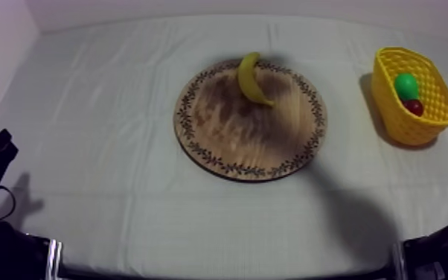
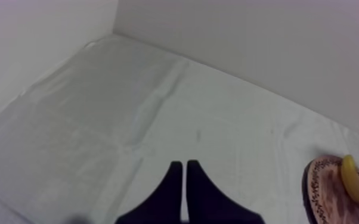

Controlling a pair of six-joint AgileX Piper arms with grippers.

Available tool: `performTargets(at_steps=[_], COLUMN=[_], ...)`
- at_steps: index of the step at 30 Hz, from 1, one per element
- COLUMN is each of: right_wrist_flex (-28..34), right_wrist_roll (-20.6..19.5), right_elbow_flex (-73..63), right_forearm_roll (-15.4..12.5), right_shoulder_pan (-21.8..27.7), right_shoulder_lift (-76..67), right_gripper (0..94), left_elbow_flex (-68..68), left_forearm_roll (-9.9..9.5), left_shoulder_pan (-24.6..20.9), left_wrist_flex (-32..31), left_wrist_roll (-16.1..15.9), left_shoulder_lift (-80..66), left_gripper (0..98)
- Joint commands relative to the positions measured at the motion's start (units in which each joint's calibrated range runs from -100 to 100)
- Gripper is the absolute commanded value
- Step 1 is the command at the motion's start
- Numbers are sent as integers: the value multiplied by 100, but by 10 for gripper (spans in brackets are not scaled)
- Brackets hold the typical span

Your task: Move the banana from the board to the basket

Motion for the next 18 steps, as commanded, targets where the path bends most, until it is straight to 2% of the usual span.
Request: performTargets(at_steps=[1,18], right_wrist_flex=[1,-492], right_wrist_roll=[-6,104], right_elbow_flex=[44,507], right_forearm_roll=[-3,-178], right_shoulder_pan=[-1,-35], right_shoulder_lift=[41,1418], right_gripper=[684,725], left_elbow_flex=[-2,-2], left_forearm_roll=[0,0], left_shoulder_pan=[-2,-2], left_wrist_flex=[-2,-2], left_wrist_roll=[0,0], left_shoulder_lift=[2,2], left_gripper=[1,1])
